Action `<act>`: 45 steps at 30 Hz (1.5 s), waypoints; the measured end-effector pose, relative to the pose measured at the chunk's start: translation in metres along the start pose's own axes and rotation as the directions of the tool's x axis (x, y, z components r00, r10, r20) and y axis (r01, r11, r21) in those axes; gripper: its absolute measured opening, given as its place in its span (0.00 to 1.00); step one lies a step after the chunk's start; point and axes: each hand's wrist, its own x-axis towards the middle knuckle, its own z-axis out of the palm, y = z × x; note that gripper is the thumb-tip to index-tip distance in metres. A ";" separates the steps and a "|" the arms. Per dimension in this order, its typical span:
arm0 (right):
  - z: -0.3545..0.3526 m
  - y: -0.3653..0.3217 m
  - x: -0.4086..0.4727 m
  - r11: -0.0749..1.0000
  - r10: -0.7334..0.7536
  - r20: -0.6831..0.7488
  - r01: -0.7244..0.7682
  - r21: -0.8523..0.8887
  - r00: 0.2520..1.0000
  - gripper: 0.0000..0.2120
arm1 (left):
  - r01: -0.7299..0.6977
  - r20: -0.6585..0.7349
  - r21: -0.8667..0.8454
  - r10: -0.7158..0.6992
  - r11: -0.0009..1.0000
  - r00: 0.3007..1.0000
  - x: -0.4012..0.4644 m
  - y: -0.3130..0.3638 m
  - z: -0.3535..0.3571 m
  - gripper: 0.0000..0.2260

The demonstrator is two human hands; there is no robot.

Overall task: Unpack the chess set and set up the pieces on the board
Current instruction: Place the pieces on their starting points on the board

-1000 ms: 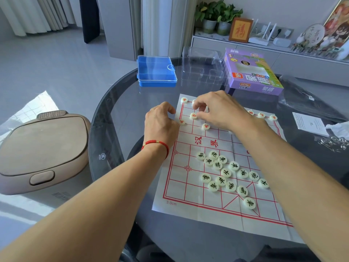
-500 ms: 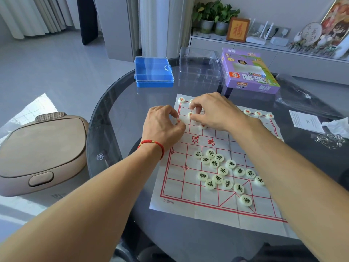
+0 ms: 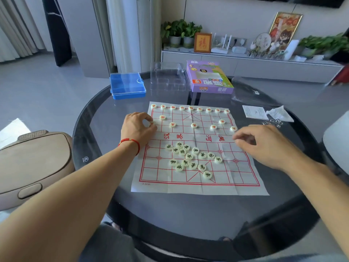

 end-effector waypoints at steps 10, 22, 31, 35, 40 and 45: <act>0.009 0.033 -0.038 1.000 0.013 0.040 -0.013 0.009 0.999 0.14 | 0.134 0.012 -0.181 -0.134 0.974 0.991 -0.010 0.013 -0.013 0.14; 0.033 0.014 -0.026 0.978 -0.196 0.061 0.200 -0.055 0.979 0.17 | -0.280 0.136 0.008 0.276 0.960 0.951 -0.098 0.066 -0.022 0.12; 0.043 -0.005 -0.014 0.953 -0.297 0.044 0.299 -0.050 0.954 0.13 | -0.438 0.205 0.039 0.422 0.898 0.883 -0.123 0.088 0.007 0.13; 0.031 -0.004 -0.029 0.955 -0.289 0.013 0.288 0.065 0.957 0.09 | -0.599 0.306 0.068 0.555 0.798 0.774 -0.132 0.082 0.008 0.13; 0.038 -0.016 -0.056 0.939 -0.330 0.134 0.310 0.148 0.935 0.10 | -0.670 0.339 0.109 0.606 0.734 0.720 -0.141 0.079 0.012 0.14; 0.046 -0.023 -0.058 0.930 -0.351 0.114 0.333 0.155 0.929 0.15 | -0.685 0.327 0.130 0.621 0.717 0.712 -0.143 0.080 0.013 0.15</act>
